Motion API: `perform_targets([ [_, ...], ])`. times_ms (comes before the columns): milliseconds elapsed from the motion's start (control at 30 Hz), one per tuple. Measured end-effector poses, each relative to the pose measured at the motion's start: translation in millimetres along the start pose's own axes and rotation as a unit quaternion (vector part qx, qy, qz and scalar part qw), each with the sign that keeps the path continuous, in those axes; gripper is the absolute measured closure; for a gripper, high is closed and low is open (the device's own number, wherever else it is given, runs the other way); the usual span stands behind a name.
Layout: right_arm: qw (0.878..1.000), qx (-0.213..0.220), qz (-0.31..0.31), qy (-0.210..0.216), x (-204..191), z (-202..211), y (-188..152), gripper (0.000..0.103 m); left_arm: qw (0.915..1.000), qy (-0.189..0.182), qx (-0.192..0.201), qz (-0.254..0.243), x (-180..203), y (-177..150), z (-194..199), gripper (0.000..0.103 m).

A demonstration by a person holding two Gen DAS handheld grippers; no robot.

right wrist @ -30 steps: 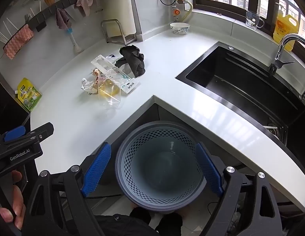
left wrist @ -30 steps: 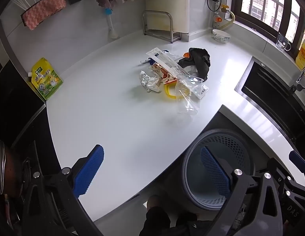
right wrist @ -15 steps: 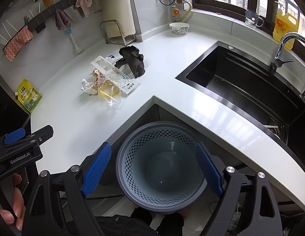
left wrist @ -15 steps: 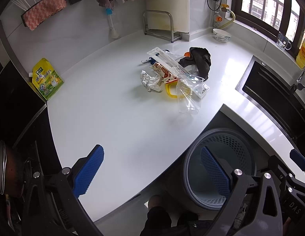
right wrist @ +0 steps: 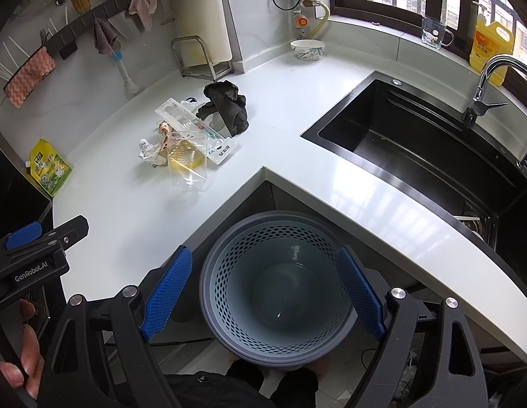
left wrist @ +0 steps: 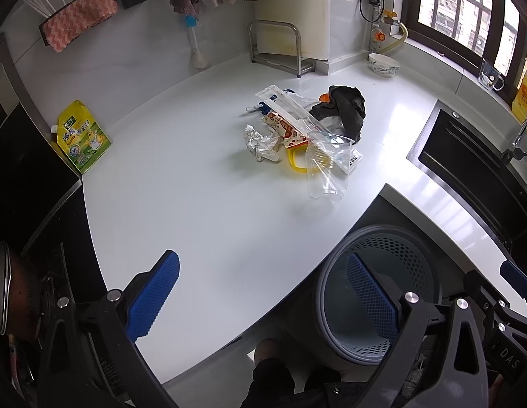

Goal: Collect trash

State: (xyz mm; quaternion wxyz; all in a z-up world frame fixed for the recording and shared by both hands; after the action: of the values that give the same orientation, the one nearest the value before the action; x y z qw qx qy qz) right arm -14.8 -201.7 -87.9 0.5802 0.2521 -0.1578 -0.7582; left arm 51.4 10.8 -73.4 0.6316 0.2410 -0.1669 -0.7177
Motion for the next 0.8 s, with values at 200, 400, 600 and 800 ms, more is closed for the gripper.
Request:
perform_targets([
  [200, 1.0, 0.001, -0.001, 0.0, 1.9, 1.3, -0.3, 0.02, 1.0, 0.001, 0.0, 0.0, 0.5, -0.1, 1.0, 0.006],
  [400, 1.0, 0.001, -0.001, 0.001, 2.6, 1.9, 0.1, 0.02, 1.0, 0.002, -0.002, -0.002, 2.6, 2.1, 0.7, 0.006],
  [600, 1.0, 0.001, -0.001, 0.0, 3.8, 1.7, 0.7, 0.02, 1.0, 0.002, -0.001, -0.003, 4.0, 2.2, 0.7, 0.006],
  [800, 1.0, 0.0, -0.003, 0.001, 6.3, 1.6, 0.8, 0.02, 1.0, 0.002, -0.001, -0.002, 5.7, 2.3, 0.5, 0.006],
])
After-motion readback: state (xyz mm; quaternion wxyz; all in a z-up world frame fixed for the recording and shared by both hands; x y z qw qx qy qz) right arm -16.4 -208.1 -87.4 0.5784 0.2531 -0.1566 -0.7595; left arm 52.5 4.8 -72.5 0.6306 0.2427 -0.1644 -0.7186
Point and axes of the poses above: each gripper's, at about its wrist camera, not at the fingertips, and z roughly against the way its jaws point, x to its right, y to its top, the point moved 9 cm from there along -z, roughly the way its jaws point, and after that the axes turned 3 degrees about y, right-handed, at the moved point
